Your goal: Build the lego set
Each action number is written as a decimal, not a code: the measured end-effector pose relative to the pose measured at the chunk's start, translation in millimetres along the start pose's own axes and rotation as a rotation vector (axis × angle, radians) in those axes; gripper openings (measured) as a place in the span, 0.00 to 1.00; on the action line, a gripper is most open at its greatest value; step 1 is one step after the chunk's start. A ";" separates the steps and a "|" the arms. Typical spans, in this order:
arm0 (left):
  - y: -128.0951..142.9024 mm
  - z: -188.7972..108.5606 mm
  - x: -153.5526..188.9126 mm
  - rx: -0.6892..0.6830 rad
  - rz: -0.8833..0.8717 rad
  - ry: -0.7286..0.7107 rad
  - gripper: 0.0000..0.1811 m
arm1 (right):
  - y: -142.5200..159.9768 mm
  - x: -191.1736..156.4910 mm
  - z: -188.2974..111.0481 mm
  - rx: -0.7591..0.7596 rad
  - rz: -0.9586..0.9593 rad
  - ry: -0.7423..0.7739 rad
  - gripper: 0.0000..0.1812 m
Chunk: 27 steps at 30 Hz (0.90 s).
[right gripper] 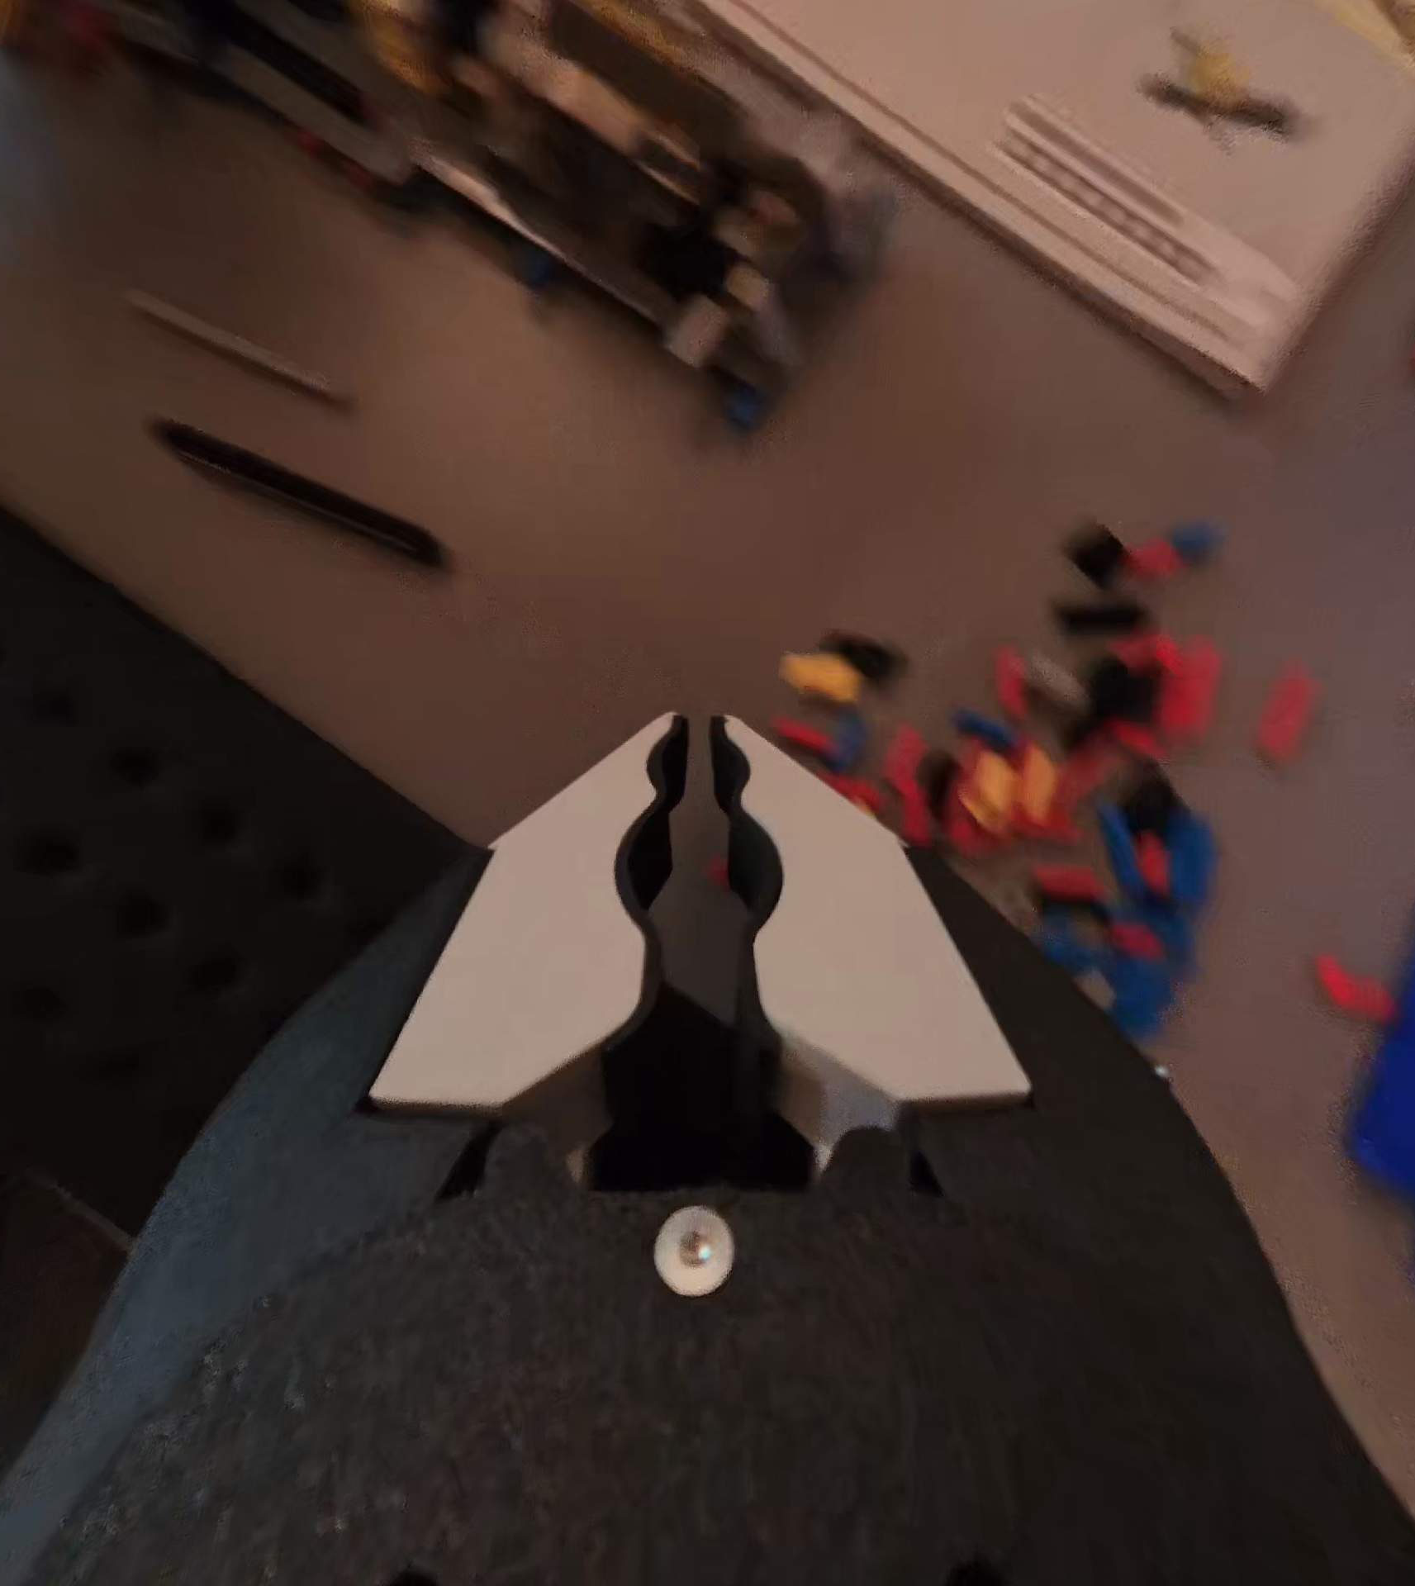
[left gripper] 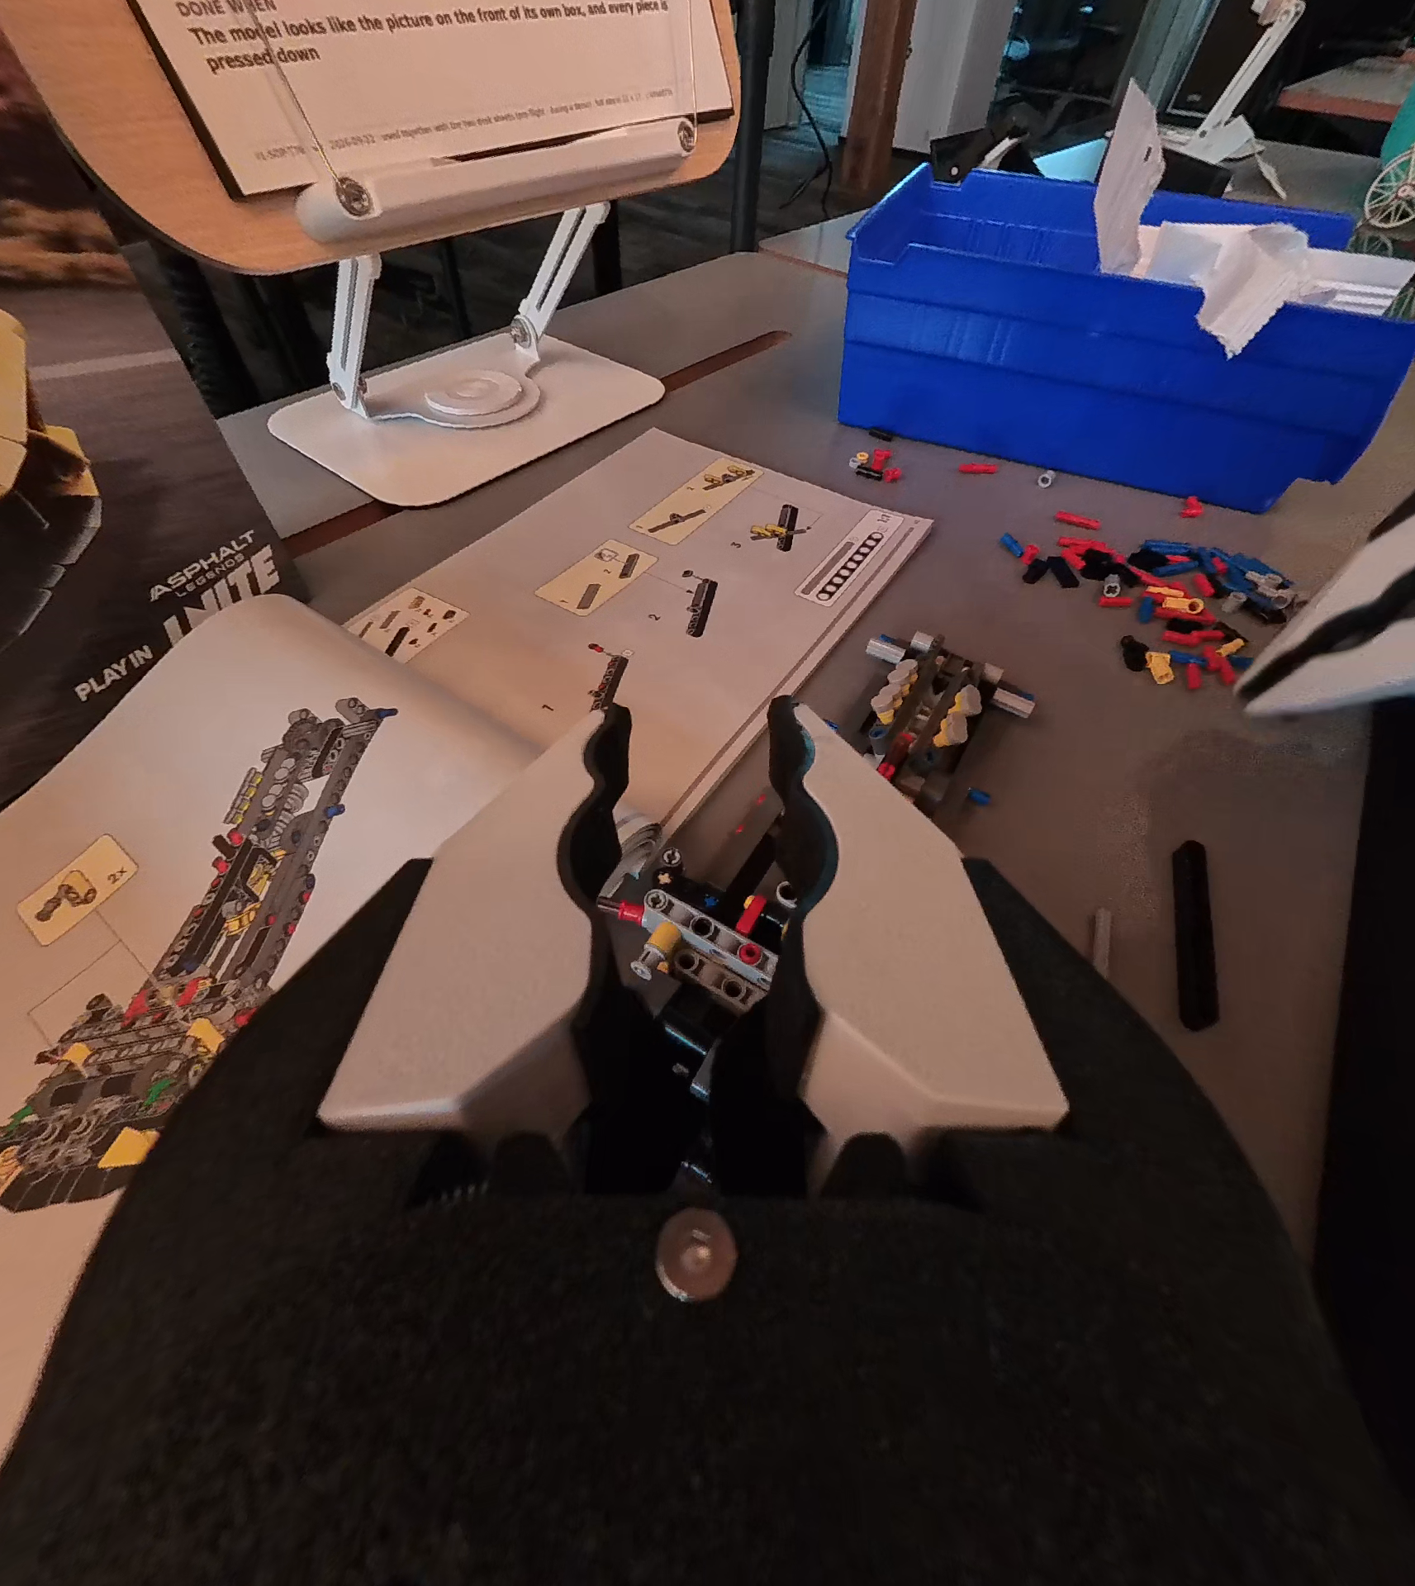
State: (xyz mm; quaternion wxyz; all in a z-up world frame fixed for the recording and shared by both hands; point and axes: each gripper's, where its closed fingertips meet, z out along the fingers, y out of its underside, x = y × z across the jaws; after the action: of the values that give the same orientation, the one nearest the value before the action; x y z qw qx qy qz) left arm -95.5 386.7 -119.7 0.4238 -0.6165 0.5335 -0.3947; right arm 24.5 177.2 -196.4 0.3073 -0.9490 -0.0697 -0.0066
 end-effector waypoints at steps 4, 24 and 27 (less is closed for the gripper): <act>-1.9 0.0 3.9 0.005 -0.001 0.016 0.17 | 44.1 44.4 -32.9 -0.035 0.182 0.091 0.08; -1.4 2.3 7.5 -0.001 0.015 0.016 0.17 | 11.5 27.2 -17.2 0.046 0.112 0.033 0.03; -2.0 1.8 7.4 0.000 0.015 0.015 0.17 | -26.3 -17.6 -2.0 0.095 0.010 -0.129 0.03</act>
State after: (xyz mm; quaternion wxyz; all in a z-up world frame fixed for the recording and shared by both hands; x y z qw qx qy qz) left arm -92.3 379.7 -118.1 0.4227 -0.6094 0.5412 -0.3962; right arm 3.6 194.9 -180.4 0.3467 -0.9322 -0.0848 0.0597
